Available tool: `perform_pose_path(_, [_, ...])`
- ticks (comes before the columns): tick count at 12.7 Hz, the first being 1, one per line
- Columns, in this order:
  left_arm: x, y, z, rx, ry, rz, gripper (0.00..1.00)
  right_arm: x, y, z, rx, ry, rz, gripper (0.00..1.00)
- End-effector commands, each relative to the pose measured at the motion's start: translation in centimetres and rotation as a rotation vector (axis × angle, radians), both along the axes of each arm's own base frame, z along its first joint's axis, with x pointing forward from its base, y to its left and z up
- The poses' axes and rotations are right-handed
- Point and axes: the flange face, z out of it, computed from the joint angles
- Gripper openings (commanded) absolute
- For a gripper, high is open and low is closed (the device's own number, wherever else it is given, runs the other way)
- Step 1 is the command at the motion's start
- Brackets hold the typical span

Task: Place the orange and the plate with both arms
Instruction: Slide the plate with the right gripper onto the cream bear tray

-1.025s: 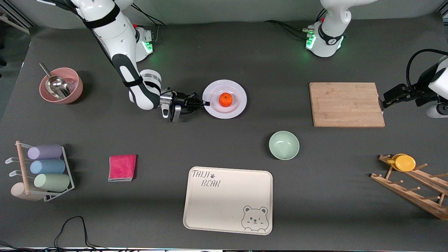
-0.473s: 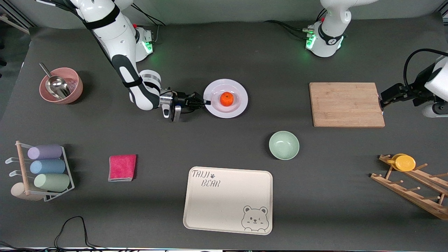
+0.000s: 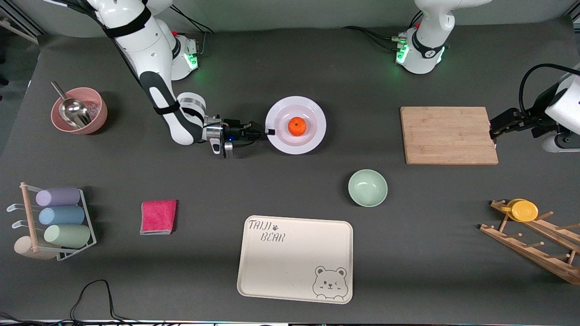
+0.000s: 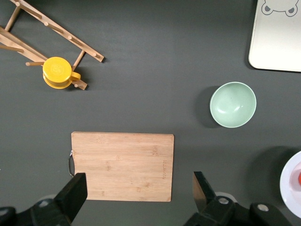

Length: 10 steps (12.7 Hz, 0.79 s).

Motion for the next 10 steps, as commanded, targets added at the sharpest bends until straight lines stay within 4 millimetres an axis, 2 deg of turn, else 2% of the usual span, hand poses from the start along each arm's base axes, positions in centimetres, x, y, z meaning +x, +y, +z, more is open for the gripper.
perform_pose_path(1, [-0.3, 0.4, 0.3, -0.011, 0.007, -0.003, 1.0, 3.4, -1.3, 3.3, 0.038, 0.001, -0.022, 0.0])
perform_pose_path(6, [-0.4, 0.8, 0.2, -0.013, 0.013, -0.006, 1.0, 13.4, -2.0, 8.5, 0.093, -0.016, -0.106, 0.0])
perform_pose_path(10, [-0.5, 0.9, 0.4, -0.012, 0.021, -0.004, 1.0, 21.6, -3.3, 9.5, 0.061, -0.011, -0.167, 0.0])
